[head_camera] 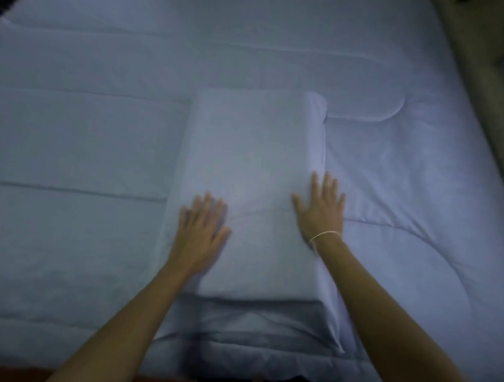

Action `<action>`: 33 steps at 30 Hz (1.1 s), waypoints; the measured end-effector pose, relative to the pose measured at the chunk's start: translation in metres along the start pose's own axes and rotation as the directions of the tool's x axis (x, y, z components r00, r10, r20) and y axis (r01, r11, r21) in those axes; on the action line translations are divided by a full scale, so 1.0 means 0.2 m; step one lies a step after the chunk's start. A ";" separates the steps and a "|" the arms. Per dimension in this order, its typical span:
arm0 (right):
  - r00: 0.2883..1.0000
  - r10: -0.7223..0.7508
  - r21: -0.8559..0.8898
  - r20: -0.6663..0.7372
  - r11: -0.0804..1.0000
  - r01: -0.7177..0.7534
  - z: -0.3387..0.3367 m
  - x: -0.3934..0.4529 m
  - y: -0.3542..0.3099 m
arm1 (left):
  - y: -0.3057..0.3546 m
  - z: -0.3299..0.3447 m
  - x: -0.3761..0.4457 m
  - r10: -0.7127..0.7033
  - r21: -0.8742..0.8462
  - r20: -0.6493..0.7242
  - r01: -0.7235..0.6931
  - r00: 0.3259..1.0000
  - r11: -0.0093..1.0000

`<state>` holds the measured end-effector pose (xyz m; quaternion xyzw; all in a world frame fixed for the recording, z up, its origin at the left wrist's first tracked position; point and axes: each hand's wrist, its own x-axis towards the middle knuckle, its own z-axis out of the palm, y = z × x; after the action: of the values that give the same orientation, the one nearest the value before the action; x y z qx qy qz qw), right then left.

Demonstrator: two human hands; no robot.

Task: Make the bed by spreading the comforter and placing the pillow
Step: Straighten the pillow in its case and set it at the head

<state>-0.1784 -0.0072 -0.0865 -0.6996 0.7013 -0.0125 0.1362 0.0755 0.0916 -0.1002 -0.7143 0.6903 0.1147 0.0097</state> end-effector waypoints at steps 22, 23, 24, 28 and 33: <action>0.972 0.224 0.545 -0.072 0.825 -0.150 -0.19 -0.21 -0.10 | -0.25 -0.14 0.20 -0.443 -0.503 -0.049 0.360 0.895 0.785; 0.972 0.234 0.541 -0.036 0.822 -0.177 -0.18 -0.13 -0.11 | -0.25 -0.14 0.27 -0.496 -0.532 -0.007 0.417 0.868 0.737; 0.970 0.245 0.534 0.003 0.819 -0.208 -0.17 -0.06 -0.12 | -0.25 -0.14 0.33 -0.541 -0.550 0.031 0.466 0.840 0.693; 0.923 0.341 0.489 0.177 0.783 -0.383 -0.08 0.06 -0.12 | -0.33 -0.07 0.43 -0.610 -0.590 0.191 0.587 0.769 0.554; 0.877 0.433 0.492 0.209 0.729 -0.477 -0.01 0.09 -0.12 | -0.41 0.00 0.43 -0.537 -0.647 0.220 0.534 0.814 0.545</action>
<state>-0.1557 -0.0256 -0.0826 -0.4411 0.8139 -0.1434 0.3500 0.1586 0.0113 -0.1278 -0.8419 0.3469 0.3497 -0.2205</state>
